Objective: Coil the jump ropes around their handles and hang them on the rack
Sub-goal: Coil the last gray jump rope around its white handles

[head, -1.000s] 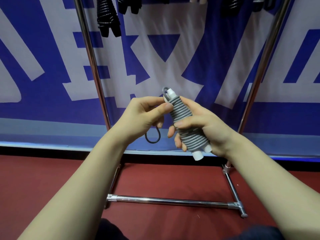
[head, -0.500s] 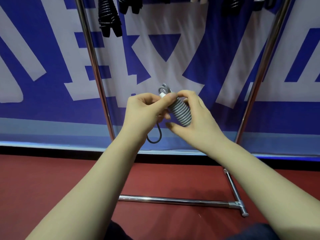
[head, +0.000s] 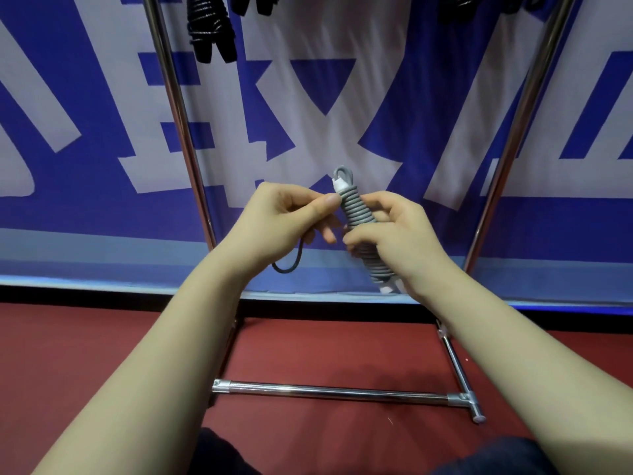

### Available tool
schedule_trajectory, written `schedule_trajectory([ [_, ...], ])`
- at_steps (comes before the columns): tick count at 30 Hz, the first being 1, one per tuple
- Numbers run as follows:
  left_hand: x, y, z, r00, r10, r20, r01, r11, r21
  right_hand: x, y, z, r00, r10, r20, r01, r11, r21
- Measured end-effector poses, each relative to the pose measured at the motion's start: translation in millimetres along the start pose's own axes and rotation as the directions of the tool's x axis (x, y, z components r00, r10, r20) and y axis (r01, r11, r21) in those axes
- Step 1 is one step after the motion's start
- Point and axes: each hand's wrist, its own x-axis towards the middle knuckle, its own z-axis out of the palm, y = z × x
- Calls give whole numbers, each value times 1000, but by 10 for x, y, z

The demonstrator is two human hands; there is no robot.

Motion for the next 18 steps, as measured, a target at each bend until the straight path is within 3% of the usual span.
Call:
schedule_trajectory([
  [3,30,0,9,998,-18,-62,17,1000,-18,-37,-74,-2,996,53,75,-66,979,191],
  [6,17,40,40,1000,22,-12,-23,996,-89,-85,-152,-38,967,92,237,-176,915,364],
  [13,-48,135,130,984,92,150,-48,961,-273,-103,-198,-99,902,25,431,-258,832,492],
  [16,-62,174,147,992,88,93,-57,954,-296,-96,-207,-83,900,41,433,-272,830,486],
  [18,-42,179,162,998,55,-22,-59,951,-303,-31,-175,-96,939,47,341,-210,864,457],
])
